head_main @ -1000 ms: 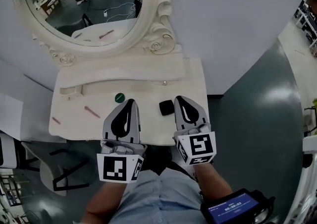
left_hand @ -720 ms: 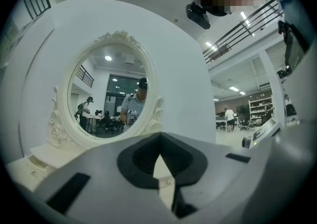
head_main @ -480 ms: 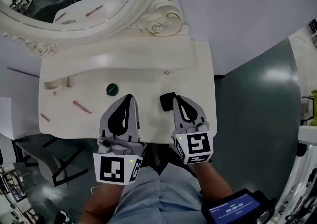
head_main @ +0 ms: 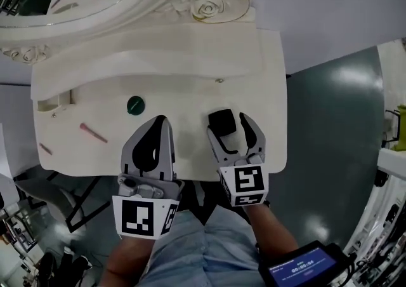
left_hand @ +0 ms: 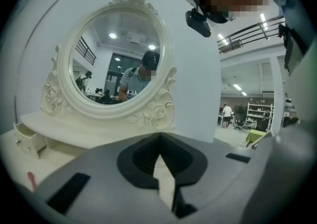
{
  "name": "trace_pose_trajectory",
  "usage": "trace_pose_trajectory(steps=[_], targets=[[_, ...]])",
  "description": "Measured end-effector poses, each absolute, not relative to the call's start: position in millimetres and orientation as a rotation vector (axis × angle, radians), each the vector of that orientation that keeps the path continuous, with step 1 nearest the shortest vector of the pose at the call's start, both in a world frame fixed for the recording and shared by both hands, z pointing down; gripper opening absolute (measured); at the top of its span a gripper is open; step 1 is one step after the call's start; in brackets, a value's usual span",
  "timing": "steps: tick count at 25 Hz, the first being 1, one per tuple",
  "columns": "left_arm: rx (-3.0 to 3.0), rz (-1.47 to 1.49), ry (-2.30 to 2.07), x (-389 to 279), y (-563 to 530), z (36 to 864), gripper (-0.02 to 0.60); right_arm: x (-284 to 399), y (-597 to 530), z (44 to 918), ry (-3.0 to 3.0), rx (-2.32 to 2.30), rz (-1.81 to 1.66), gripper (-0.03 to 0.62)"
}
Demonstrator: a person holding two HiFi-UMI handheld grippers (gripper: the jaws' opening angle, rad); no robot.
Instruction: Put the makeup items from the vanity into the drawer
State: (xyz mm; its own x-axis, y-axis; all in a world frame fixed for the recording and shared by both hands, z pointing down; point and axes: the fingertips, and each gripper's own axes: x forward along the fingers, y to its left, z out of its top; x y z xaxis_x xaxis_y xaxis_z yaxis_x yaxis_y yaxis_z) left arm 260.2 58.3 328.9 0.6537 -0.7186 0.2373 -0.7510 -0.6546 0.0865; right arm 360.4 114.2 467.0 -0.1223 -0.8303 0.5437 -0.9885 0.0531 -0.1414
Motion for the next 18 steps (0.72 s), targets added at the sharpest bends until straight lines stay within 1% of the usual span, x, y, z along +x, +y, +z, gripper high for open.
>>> trace_pose_trajectory(steps=[8,18], targets=[[2.644,0.326,-1.157,255.3,47.3,351.5,0.0,352.9,111.8,503.1,-1.895,1.769,0.776,0.364],[2.633,0.332,-1.138,249.1,36.4,357.4,0.0,348.0,111.6,523.1,-1.819,1.71,0.832,0.368]])
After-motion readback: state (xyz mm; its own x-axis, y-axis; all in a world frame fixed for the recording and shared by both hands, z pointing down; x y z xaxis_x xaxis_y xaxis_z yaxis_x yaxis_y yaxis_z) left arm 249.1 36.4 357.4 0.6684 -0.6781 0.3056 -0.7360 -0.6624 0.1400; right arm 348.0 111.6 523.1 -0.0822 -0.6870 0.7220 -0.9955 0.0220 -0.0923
